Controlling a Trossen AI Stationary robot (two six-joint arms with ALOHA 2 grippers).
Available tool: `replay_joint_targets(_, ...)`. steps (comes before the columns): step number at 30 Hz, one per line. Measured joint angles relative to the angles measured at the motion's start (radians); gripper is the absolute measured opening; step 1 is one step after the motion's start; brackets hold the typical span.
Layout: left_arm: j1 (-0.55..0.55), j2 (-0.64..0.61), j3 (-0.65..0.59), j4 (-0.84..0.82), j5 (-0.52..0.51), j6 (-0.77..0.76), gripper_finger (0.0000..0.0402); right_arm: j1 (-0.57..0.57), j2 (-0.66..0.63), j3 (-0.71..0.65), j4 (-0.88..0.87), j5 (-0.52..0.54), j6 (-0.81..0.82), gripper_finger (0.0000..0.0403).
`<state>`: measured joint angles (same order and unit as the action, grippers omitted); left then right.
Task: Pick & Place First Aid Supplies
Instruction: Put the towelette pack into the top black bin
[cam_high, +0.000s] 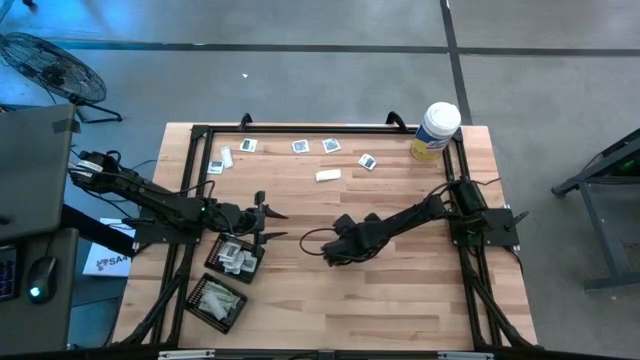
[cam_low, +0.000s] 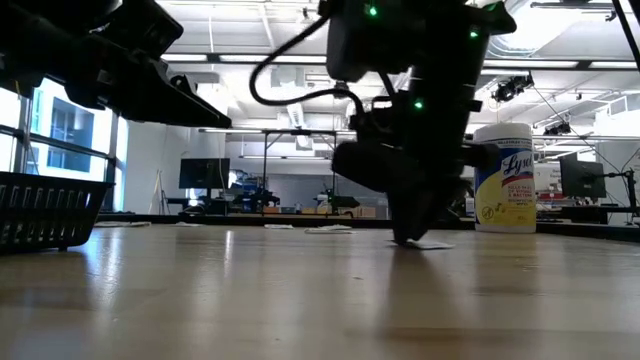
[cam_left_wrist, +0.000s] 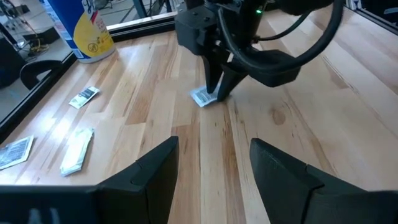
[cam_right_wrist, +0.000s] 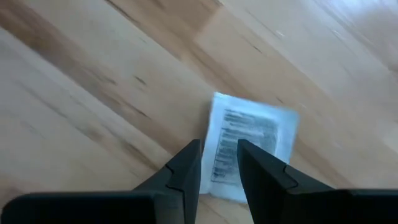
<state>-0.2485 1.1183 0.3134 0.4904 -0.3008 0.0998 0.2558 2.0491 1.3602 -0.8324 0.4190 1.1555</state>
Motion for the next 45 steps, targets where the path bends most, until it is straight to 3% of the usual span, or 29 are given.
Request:
replay_joint_targets(16,0.0,0.0,0.0,0.0,0.0,0.0,0.0195,-0.007,0.003,0.0,-0.071,-0.038,-0.022,0.0098)
replay_joint_targets(22,0.0,0.0,0.0,-0.002,0.001,0.0,0.0195,-0.041,0.03,0.005,-0.076,-0.098,0.015,0.0096)
replay_joint_targets(29,0.0,0.0,0.0,-0.004,0.003,0.003,0.0195,-0.061,0.032,0.004,-0.072,-0.116,0.015,0.0038)
replay_joint_targets(32,0.0,0.0,0.0,-0.011,0.065,0.0,0.0195,-0.062,0.032,0.003,-0.07,-0.109,0.006,0.0008)
replay_joint_targets(36,0.0,0.0,0.0,-0.014,0.104,0.0,0.0195,-0.056,0.003,-0.001,-0.062,-0.103,-0.015,0.0009)
replay_joint_targets(40,0.0,0.0,0.0,-0.012,0.101,0.0,0.0195,-0.023,-0.052,-0.008,-0.023,-0.083,-0.094,0.0002)
replay_joint_targets(45,0.0,0.021,0.0,0.063,0.119,0.006,0.0195,0.026,-0.121,-0.003,0.17,-0.093,-0.307,0.0005)
